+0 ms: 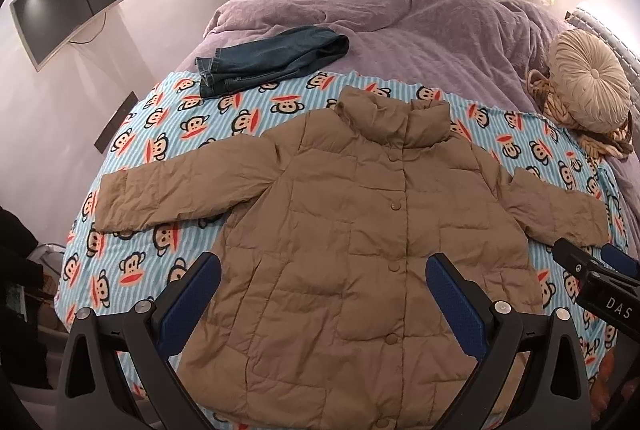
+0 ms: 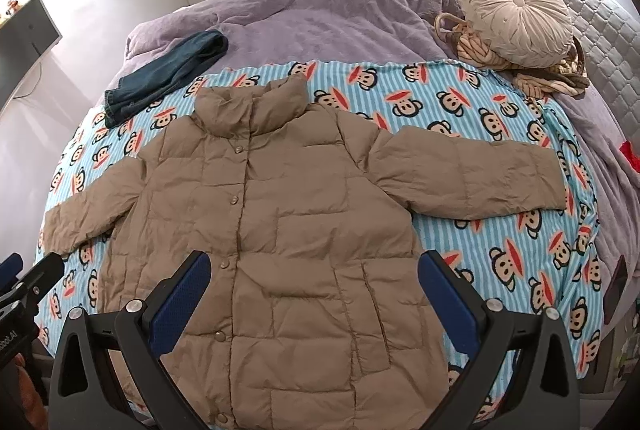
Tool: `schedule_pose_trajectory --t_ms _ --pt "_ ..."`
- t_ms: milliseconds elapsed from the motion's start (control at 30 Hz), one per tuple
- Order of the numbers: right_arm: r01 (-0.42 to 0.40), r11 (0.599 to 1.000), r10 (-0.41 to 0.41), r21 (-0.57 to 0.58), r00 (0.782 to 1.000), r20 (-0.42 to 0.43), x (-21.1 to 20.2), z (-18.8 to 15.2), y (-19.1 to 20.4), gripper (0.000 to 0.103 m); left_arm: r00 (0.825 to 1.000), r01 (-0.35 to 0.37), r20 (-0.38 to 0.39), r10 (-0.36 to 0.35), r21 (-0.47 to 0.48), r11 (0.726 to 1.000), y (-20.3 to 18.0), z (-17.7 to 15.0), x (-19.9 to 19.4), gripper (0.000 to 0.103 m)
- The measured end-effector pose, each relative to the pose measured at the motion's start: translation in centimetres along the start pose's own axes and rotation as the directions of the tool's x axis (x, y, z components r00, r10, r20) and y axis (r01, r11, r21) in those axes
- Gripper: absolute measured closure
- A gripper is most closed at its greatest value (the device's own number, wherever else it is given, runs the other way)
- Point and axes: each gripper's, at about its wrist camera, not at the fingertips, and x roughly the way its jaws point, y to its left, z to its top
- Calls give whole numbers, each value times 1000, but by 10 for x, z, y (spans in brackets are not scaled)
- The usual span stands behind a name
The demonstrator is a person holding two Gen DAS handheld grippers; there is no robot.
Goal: Fold large clothes
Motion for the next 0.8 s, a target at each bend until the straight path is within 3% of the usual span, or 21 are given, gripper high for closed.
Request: schedule_pose_trajectory --t_ms 800 --pt "6 1000 -6 21 1000 6 -8 -9 0 0 1000 11 14 -11 -5 1000 -1 2 -6 0"
